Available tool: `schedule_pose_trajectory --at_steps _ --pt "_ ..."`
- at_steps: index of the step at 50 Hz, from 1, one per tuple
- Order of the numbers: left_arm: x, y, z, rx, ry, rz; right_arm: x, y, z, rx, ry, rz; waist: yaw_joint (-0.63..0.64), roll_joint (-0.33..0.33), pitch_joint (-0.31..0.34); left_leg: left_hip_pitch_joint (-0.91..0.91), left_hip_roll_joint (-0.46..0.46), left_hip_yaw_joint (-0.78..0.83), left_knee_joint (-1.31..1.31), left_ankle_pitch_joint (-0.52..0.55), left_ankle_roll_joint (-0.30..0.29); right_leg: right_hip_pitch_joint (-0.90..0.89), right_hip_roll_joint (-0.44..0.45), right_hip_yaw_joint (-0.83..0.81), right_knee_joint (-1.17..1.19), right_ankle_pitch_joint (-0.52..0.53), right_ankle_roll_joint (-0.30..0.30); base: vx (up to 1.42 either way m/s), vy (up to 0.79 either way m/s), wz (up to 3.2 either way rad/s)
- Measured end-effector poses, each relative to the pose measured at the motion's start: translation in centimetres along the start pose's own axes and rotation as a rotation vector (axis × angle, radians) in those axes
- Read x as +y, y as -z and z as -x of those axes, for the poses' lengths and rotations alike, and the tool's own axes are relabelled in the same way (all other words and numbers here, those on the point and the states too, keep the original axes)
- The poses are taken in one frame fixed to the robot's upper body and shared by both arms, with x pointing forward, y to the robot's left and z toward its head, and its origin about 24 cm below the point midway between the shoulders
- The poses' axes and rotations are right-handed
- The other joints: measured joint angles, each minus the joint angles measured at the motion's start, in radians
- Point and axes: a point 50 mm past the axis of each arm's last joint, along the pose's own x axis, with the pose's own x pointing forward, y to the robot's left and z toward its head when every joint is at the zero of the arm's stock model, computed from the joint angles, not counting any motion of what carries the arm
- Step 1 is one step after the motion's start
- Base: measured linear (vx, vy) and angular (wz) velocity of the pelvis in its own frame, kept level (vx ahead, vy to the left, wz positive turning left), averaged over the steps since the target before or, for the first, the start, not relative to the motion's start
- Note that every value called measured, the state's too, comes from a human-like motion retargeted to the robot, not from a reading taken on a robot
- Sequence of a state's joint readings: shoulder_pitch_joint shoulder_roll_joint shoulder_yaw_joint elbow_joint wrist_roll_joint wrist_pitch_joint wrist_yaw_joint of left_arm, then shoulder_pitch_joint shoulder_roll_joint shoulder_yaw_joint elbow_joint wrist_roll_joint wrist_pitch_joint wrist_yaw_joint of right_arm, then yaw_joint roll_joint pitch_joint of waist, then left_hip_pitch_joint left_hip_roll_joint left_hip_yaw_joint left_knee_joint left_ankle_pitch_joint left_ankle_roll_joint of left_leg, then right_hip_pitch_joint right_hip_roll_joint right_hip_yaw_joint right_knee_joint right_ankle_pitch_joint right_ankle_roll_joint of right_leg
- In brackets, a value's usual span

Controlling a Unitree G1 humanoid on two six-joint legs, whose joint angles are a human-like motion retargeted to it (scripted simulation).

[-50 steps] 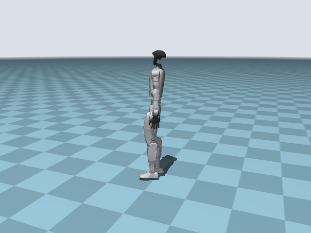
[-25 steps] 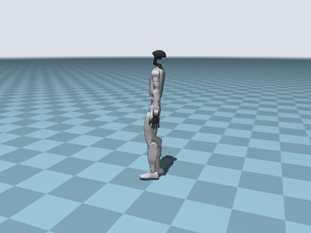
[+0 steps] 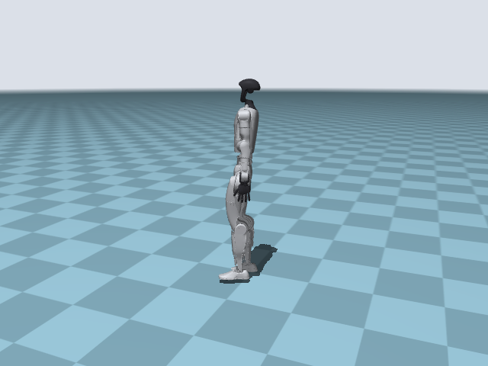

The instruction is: In place motions

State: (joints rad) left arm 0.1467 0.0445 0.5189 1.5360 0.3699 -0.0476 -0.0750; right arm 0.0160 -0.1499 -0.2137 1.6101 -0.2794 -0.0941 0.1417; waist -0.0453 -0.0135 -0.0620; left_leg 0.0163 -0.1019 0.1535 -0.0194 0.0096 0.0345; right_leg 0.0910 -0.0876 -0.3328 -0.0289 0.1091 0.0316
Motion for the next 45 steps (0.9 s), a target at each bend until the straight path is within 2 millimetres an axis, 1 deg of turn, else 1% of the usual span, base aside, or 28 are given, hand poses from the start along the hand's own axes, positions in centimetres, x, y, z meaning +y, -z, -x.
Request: schedule_pose_trajectory --at_steps 20,26,30,33,35,37,40,42,43,45 --pt "0.0 -0.3 0.0 -0.017 0.003 0.002 -0.2 0.3 0.1 0.007 0.005 -0.002 0.007 -0.008 0.003 -0.012 -0.006 -0.011 0.007 0.002 0.001 -0.001 -0.011 -0.018 0.0 0.0 0.008 0.0 0.0 0.0" --pt "0.4 -0.2 0.0 -0.018 -0.01 -0.002 -0.3 0.2 0.1 0.004 0.007 0.0 0.018 -0.01 0.003 -0.025 -0.013 -0.028 0.014 0.002 0.005 -0.003 -0.016 -0.028 0.001 -0.001 0.013 0.0 0.0 0.0" --pt "0.7 -0.2 0.0 -0.02 -0.019 0.007 -0.2 0.1 0.0 -0.002 0.006 0.003 0.02 -0.004 0.004 -0.045 -0.01 -0.062 0.027 0.006 -0.009 -0.01 -0.017 -0.041 0.02 -0.013 0.017 -0.01 0.02 0.12" --pt "0.9 -0.9 0.0 -0.037 -0.02 0.014 -0.3 -0.2 0.0 -0.011 0.011 0.006 0.021 0.011 0.004 -0.079 0.007 -0.081 0.045 0.009 -0.024 -0.035 -0.014 -0.04 0.071 -0.037 0.022 -0.06 0.01 0.41" --pt "1.1 -1.4 0.0 -0.055 -0.023 0.017 -0.3 -0.4 0.0 -0.02 0.023 0.013 0.023 0.024 0.006 -0.098 0.023 -0.095 0.054 0.012 -0.032 -0.057 -0.007 -0.009 0.111 -0.046 0.021 -0.09 -0.04 0.51" --pt "1.5 -2.0 0.1 -0.079 -0.027 0.017 -0.4 -0.7 0.0 -0.031 0.039 0.026 0.012 0.041 0.015 -0.117 0.043 -0.123 0.064 0.019 -0.043 -0.08 0.013 0.073 0.152 -0.046 0.018 -0.12 -0.07 1.03" --pt "2.0 -3.0 0.2 -0.112 -0.035 0.011 -0.4 -1.1 0.0 -0.048 0.054 0.04 0.005 0.046 0.034 -0.133 0.051 -0.154 0.069 0.032 -0.06 -0.1 0.046 0.287 0.192 -0.066 0.039 -0.15 -0.06 1.03" --pt "2.5 -3.7 0.3 -0.138 -0.047 0.0 -0.4 -1.1 0.0 -0.058 0.058 0.04 0.015 0.043 0.049 -0.146 0.052 -0.181 0.074 0.042 -0.077 -0.097 0.058 0.424 0.192 -0.092 0.075 -0.16 -0.06 1.26" --pt "2.8 -4.2 0.3 -0.152 -0.051 -0.007 -0.4 -1.2 0.0 -0.063 0.058 0.035 0.009 0.04 0.057 -0.155 0.047 -0.207 0.079 0.047 -0.084 -0.095 0.062 0.444 0.192 -0.108 0.086 -0.16 -0.08 1.79" --pt "3.1 -4.8 0.5 -0.173 -0.06 -0.018 -0.4 -1.2 0.0 -0.066 0.056 0.029 -0.015 0.035 0.065 -0.173 0.028 -0.27 0.084 0.06 -0.096 -0.082 0.057 0.37 0.174 -0.137 0.072 -0.17 -0.11 1.98"
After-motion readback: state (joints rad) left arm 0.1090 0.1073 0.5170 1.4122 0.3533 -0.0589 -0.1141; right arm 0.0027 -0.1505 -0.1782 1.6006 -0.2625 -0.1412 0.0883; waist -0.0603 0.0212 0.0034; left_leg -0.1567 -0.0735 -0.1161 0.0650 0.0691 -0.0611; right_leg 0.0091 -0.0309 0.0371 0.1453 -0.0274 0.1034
